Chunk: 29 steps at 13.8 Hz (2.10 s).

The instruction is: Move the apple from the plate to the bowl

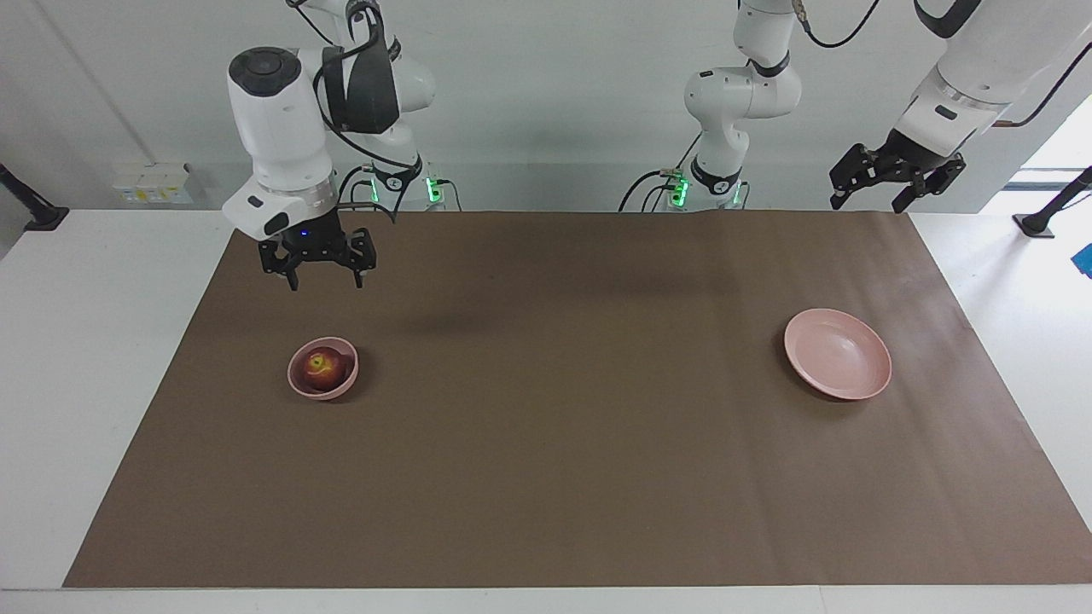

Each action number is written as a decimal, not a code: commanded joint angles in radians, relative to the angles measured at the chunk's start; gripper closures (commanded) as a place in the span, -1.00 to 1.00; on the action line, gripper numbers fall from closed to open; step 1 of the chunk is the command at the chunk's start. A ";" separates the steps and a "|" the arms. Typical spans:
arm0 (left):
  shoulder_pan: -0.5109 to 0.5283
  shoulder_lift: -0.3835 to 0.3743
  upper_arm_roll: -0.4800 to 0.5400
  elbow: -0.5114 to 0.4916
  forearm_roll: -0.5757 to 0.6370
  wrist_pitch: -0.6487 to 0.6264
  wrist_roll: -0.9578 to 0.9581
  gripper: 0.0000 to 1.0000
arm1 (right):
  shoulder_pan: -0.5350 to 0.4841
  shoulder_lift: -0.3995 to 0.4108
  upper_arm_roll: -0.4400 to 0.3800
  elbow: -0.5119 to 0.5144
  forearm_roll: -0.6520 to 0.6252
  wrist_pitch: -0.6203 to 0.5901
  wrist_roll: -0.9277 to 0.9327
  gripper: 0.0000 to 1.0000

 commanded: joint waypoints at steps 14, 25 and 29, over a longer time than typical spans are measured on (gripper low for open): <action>0.004 -0.016 -0.001 -0.010 0.008 -0.007 0.008 -1.00 | -0.087 -0.131 -0.098 0.209 0.128 -0.465 -0.051 -1.00; 0.004 -0.016 -0.001 -0.010 0.008 -0.007 0.008 -1.00 | -0.093 -0.073 -0.084 0.278 0.118 -0.389 -0.126 -1.00; 0.004 -0.016 -0.001 -0.010 0.008 -0.007 0.007 -1.00 | -0.067 -0.076 -0.081 0.266 0.115 -0.363 -0.117 -1.00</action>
